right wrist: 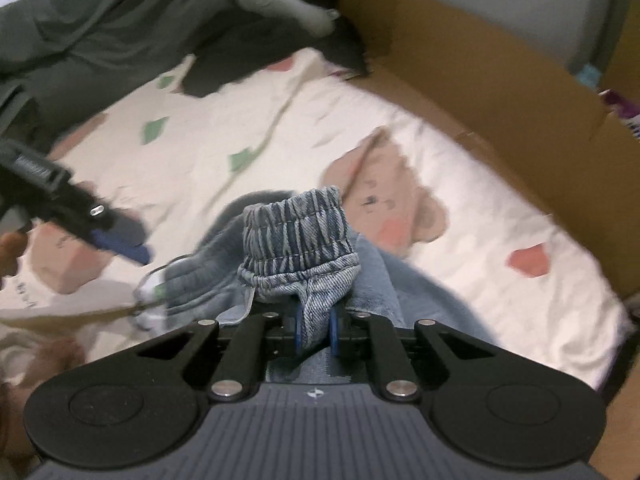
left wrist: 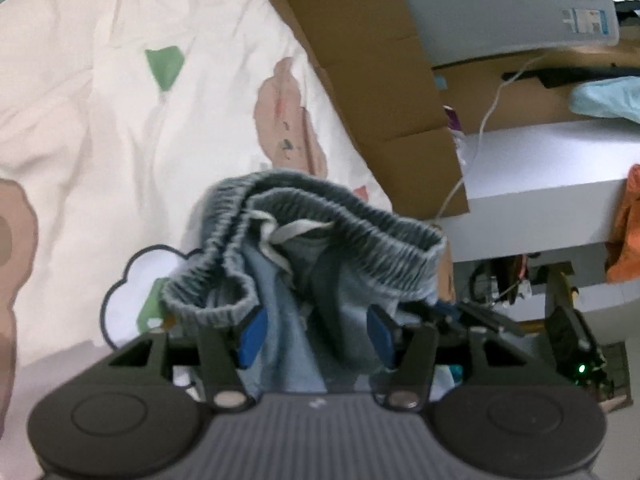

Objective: Fold clothes
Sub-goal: 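Lift the jeans by the waistband with both tools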

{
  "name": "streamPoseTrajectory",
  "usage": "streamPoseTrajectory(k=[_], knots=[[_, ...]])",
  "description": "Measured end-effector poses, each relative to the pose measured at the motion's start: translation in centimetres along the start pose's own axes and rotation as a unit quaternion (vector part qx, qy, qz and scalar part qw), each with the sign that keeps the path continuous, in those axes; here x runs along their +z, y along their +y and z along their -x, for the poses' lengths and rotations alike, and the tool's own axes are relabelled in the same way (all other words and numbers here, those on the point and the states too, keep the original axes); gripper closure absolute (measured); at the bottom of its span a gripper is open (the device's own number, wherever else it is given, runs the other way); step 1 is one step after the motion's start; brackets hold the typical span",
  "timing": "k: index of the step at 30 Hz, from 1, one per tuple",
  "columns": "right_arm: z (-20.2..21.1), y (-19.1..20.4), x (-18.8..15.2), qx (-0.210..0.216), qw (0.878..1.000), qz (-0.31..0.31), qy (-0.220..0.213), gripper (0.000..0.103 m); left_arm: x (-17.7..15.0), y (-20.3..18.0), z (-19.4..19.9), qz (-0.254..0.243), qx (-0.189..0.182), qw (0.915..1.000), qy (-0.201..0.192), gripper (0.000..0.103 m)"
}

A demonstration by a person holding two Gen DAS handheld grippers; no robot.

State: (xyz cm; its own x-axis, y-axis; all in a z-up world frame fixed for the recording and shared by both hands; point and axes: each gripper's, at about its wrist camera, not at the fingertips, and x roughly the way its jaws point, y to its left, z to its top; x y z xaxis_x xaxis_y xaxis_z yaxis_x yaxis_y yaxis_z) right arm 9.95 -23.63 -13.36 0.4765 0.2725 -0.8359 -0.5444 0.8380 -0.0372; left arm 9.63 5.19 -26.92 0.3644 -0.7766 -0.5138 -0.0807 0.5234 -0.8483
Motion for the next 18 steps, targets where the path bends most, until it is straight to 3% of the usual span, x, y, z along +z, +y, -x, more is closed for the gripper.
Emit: streamPoseTrajectory(k=[6,10,13,18], knots=[[-0.8,-2.4,0.7,-0.064,0.998,-0.018,0.002,0.092,-0.7,1.1,-0.2,-0.018,0.049,0.9984,0.024,0.046],[-1.3,-3.4,0.8,-0.091,0.996,-0.024,0.007,0.092,-1.3,2.8,-1.1,0.000,0.067,0.9961,0.057,0.046],[-1.7,-3.9,0.6,-0.104,0.994,-0.027,0.010,0.092,-1.6,3.1,-1.8,-0.025,0.092,0.9943,0.048,0.046],[-2.6,-4.8,0.0,-0.134,0.990,-0.030,0.019,0.092,-1.7,3.2,-2.7,-0.048,0.092,0.9927,0.061,0.052]])
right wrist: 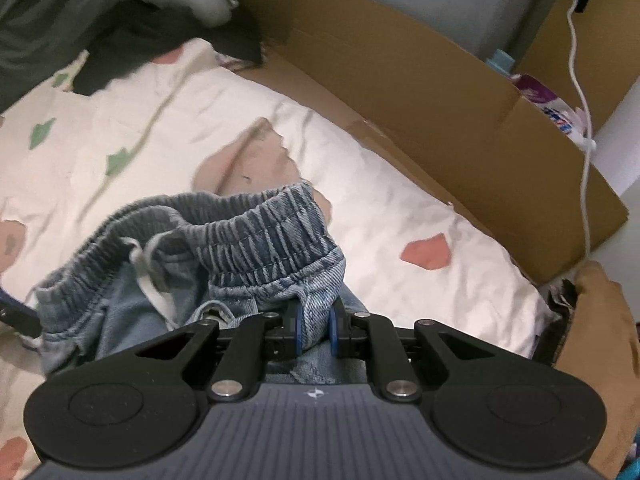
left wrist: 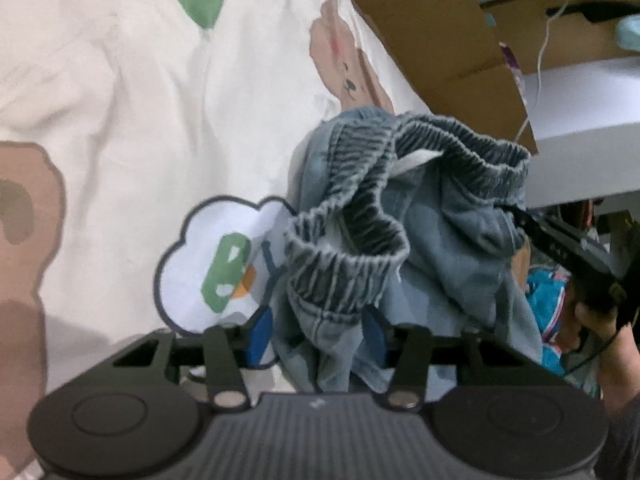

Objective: Fold clothes
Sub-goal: 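Lift the jeans by the waistband with both tools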

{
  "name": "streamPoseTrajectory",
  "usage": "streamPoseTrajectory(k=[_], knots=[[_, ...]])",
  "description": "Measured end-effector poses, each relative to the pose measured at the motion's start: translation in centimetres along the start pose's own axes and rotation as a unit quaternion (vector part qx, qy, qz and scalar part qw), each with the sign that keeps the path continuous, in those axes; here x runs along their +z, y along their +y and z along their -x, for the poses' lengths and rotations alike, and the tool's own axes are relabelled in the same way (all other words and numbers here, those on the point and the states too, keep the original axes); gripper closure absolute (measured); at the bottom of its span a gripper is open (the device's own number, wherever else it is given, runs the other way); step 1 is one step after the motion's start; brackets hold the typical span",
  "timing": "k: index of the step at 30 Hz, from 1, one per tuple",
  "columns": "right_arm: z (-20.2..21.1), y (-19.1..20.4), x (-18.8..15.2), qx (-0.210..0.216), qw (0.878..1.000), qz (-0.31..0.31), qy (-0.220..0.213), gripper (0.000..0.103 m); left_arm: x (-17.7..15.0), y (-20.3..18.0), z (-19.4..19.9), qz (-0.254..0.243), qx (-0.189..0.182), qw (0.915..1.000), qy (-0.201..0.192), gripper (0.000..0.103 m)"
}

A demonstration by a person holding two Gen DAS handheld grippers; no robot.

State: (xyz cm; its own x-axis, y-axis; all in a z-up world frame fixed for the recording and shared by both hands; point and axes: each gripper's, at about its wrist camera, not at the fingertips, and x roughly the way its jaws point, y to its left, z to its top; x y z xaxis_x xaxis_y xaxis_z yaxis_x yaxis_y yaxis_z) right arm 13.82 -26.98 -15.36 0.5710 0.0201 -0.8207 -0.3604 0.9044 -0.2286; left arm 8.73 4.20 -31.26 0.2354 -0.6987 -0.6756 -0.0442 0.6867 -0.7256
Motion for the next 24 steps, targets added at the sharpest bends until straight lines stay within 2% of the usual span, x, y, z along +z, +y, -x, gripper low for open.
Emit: streamPoseTrajectory(k=[4,9,15,20,24], knots=[[-0.7,-1.1,-0.4,-0.011,1.000,-0.017,0.007,0.092,-0.6,-0.2,-0.2,-0.032,0.009,0.9994,0.005,0.052],[-1.4,-1.6,-1.0,-0.002,0.999,-0.034,0.009,0.092,-0.6,-0.3,-1.4,-0.062,0.015,0.9979,0.015,0.054],[-1.6,-1.9,-1.3,0.008,0.999,-0.043,0.010,0.092,0.0,-2.2,-2.5,-0.093,0.022,0.9954,0.008,0.054],[-1.8,-2.2,-0.9,0.012,0.999,-0.046,0.010,0.092,-0.2,-2.5,-2.3,-0.098,0.009,0.9950,-0.015,0.066],[-2.3,-2.6,-0.6,0.010,0.999,-0.046,0.009,0.092,-0.5,-1.8,-1.8,-0.058,-0.010,0.9976,-0.035,0.076]])
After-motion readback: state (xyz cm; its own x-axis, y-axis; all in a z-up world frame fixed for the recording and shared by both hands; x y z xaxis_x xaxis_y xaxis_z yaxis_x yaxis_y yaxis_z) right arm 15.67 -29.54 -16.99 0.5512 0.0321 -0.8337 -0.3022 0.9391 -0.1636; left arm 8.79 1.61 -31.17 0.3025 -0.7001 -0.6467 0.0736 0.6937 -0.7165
